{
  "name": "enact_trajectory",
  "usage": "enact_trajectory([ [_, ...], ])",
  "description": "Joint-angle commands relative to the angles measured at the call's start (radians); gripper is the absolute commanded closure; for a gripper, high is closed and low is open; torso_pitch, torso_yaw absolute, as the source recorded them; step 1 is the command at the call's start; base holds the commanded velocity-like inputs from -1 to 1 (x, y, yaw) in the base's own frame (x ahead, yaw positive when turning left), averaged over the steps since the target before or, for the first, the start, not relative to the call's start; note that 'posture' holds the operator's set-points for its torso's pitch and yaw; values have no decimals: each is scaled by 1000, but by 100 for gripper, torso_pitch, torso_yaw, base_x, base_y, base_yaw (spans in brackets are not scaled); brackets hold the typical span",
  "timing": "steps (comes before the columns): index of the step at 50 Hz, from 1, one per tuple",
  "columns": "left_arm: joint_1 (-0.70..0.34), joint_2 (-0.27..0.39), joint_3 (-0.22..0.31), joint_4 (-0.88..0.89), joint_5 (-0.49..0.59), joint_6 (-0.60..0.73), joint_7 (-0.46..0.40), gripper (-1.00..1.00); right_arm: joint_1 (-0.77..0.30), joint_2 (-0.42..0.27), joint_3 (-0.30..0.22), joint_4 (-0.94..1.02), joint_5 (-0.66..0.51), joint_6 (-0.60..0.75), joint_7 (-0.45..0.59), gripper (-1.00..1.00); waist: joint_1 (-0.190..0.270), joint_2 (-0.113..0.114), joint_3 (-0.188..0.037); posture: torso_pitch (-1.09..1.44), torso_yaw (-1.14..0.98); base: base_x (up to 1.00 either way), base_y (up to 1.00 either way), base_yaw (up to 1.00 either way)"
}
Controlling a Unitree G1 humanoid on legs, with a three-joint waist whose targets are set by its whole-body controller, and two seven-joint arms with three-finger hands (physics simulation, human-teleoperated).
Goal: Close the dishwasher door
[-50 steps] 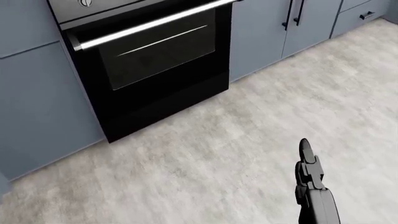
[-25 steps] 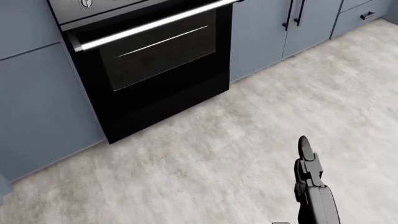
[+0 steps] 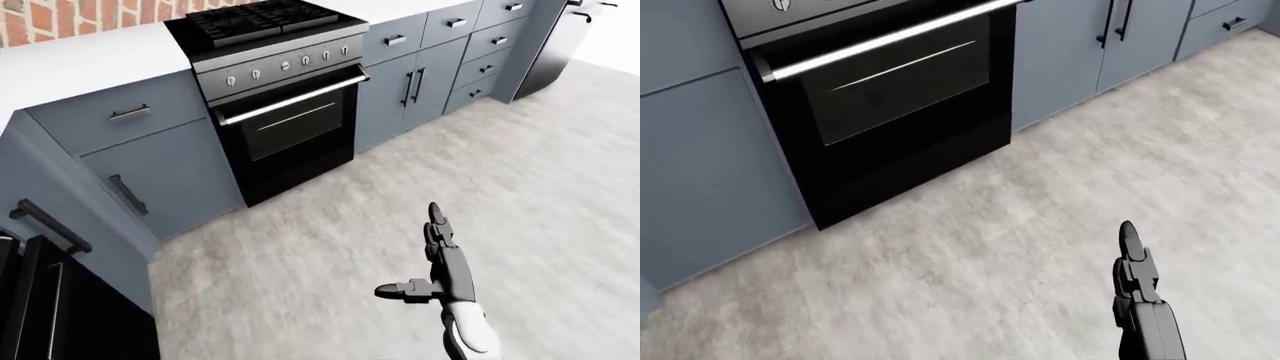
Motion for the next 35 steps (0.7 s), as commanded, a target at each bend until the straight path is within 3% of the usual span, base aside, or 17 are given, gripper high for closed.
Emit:
enact_trajectory([
  [1,11,47,-2,-19,23,-46,65,-100,-12,-2,0,-46,2,-31,-1,-100,7,15,-9,0,0,0,0,0],
  [35,57,68,21,-18,-9,-41,79,-100,-20,-1,6,-62,-7,-11,-2,-100,7,19,-11,0,0,0,0,0],
])
